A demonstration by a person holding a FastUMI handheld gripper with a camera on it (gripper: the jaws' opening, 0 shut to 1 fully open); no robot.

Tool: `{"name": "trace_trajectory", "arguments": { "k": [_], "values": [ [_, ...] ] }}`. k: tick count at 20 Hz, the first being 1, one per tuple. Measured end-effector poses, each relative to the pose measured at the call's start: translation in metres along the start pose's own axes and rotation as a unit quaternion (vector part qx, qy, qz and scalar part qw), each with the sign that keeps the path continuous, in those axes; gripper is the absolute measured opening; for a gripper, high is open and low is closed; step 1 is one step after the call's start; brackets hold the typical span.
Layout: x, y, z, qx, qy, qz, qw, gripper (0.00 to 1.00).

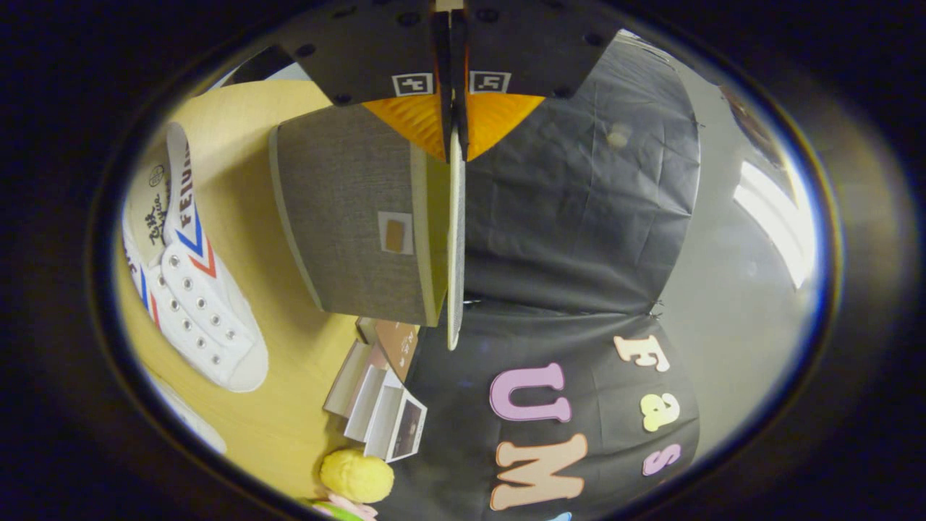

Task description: Open the storage box then place both shoes into the box .Put the left shoe in first, then the right shoe, with the right side of both shoes facing outward in a uniform manner.

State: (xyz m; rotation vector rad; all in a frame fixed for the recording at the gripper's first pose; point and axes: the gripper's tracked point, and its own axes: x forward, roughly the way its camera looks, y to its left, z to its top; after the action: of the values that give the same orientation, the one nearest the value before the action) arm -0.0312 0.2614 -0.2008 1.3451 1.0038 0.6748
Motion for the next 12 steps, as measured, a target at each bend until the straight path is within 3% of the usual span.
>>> {"name": "trace_trajectory", "arguments": {
  "k": [12],
  "values": [
    [0.029,0.088,-0.003,-0.072,0.005,0.01,0.997,0.07]
  ]
}}
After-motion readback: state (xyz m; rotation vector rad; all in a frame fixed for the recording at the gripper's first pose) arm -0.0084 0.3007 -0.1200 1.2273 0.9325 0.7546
